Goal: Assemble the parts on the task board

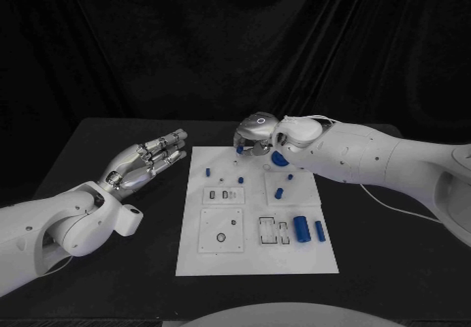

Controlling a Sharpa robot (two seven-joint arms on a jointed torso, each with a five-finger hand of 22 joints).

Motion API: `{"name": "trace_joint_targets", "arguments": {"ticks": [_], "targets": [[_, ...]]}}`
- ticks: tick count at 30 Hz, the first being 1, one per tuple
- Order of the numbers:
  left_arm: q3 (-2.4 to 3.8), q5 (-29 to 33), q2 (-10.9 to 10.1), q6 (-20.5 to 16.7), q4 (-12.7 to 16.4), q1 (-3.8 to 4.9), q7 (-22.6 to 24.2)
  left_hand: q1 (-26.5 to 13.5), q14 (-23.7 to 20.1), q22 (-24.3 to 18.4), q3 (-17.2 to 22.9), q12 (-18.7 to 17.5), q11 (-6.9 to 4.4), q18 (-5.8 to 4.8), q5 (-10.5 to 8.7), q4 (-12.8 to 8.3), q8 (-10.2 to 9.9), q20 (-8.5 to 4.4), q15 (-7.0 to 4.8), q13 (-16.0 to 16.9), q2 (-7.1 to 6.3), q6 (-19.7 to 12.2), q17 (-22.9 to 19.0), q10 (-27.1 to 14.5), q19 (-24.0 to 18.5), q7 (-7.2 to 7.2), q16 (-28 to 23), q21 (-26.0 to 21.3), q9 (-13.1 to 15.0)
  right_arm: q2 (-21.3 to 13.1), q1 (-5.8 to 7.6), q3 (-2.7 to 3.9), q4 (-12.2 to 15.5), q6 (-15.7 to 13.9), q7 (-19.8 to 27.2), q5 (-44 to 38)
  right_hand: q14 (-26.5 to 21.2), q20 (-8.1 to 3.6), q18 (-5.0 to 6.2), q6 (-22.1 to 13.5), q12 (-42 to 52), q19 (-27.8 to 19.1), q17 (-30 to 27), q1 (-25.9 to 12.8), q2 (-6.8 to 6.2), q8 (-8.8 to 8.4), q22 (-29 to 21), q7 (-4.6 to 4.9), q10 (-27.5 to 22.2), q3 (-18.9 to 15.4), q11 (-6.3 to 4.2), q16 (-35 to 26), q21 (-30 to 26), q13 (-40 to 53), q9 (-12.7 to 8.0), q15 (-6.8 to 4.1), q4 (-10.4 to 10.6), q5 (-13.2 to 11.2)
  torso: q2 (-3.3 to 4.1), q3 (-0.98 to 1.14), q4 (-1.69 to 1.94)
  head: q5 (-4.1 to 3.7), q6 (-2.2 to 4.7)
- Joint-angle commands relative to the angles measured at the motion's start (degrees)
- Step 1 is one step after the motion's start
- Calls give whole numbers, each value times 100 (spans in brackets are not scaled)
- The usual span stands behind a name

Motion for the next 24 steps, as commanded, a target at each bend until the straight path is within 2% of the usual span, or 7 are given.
{"name": "trace_joint_targets", "arguments": {"ticks": [1, 4, 9, 16, 24], "targets": [[6, 0, 16, 64, -2, 10, 95, 9, 19, 0, 39, 30, 36, 104, 37, 8, 29, 8, 24, 5, -62, 28, 1, -1, 11, -3, -5, 7, 8, 14, -15, 2, -21, 115, -240, 2, -19, 58, -71, -50, -44, -6, 3, -8, 21, -40, 2, 3, -39, 36, 15, 27, 19, -4, -14, 36, 7, 64, -7, 3, 2, -2, -9], [6, 0, 22, 78, -15, 10, 87, 10, 21, 1, 44, 31, 41, 104, 37, 7, 31, 10, 27, 5, -61, 37, 2, 2, 16, 1, -3, 10, 9, 26, -16, 2, -40, 159, -288, 2, -34, 64, -69, -85, -62, -19, -6, -1, 17, -66, 4, 8, -71, 48, 20, 18, 14, -4, -17, 41, 1, 76, -11, 4, 3, 2, -22], [6, 0, 36, 103, -45, 10, 81, 19, 28, 3, 63, 34, 53, 104, 38, 3, 33, 19, 34, 6, -57, 43, 4, 5, 27, 13, 3, 18, 10, 59, -24, 2, -76, 173, -323, 2, -44, 69, -69, -109, -70, -26, -6, -5, 17, -83, 10, 12, -93, 54, 24, 15, 13, -4, -20, 46, 2, 77, -21, -9, 10, -8, -28], [6, 0, 59, 141, -68, 9, 71, 23, 33, 6, 75, 35, 60, 105, 38, 1, 34, 27, 41, 6, -55, 43, 5, 6, 37, 20, 8, 25, 9, 116, -43, 3, -126, 202, -320, 2, -50, 72, -71, -134, -71, -28, 10, -7, 20, -101, 29, 10, -105, 61, 23, 21, 23, -1, -22, 48, 3, 75, -22, -9, 11, -8, -40], [6, 0, 87, 171, -103, 9, 63, 25, 36, 8, 80, 35, 64, 105, 37, 0, 34, 30, 44, 6, -55, 43, 5, 7, 44, 23, 10, 30, 9, 166, -66, 3, -183, 223, -282, 2, -61, 76, -72, -172, -69, -34, 5, -14, 18, -127, 43, 10, -115, 65, 23, 17, 27, 2, -28, 50, 7, 65, -29, -13, 4, 12, -87]]}}
